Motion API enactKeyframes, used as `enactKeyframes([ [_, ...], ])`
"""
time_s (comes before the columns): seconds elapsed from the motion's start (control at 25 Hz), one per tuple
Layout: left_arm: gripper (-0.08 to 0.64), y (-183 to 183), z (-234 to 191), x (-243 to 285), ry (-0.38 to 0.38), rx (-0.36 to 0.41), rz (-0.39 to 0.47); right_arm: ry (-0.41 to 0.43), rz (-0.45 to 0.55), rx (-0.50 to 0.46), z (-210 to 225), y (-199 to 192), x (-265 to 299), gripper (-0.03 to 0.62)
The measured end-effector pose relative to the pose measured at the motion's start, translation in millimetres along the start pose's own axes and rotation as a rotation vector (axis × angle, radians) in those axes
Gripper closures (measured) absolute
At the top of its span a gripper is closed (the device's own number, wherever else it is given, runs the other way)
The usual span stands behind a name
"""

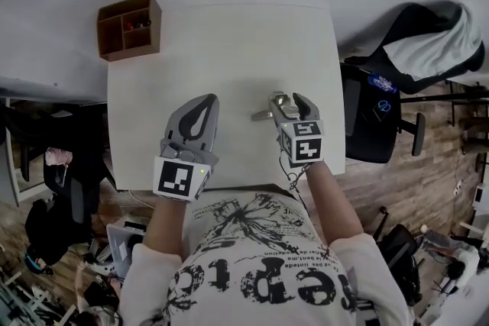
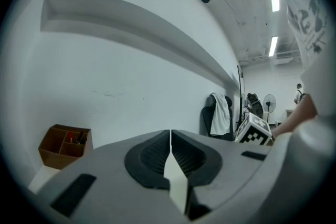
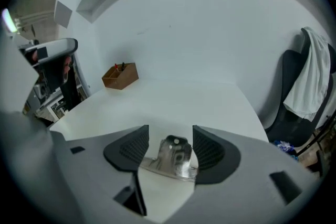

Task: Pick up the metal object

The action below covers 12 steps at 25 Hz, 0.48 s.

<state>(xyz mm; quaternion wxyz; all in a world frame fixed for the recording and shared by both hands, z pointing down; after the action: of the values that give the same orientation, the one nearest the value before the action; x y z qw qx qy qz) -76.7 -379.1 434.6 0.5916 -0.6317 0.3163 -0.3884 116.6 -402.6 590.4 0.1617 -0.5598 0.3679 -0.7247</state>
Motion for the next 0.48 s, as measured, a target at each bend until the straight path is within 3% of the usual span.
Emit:
enactKeyframes([
  [0.48, 0.548, -34, -16, 15, 0.005, -0.033, -0.082, -0.057, -0.177, 0.072, 17, -42, 51, 0.29],
])
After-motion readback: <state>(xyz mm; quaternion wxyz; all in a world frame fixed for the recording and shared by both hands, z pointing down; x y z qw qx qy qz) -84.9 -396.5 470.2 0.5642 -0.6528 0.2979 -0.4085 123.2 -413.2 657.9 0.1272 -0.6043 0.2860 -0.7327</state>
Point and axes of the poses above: the fingertips, and each gripper's own axes: x forward along the fingers, z to its right, y out of its top, the point moved 3 cm from there along -x, backward along the fingers, and after that the axes turned 4 degrees about x, right-handed, at the moved point
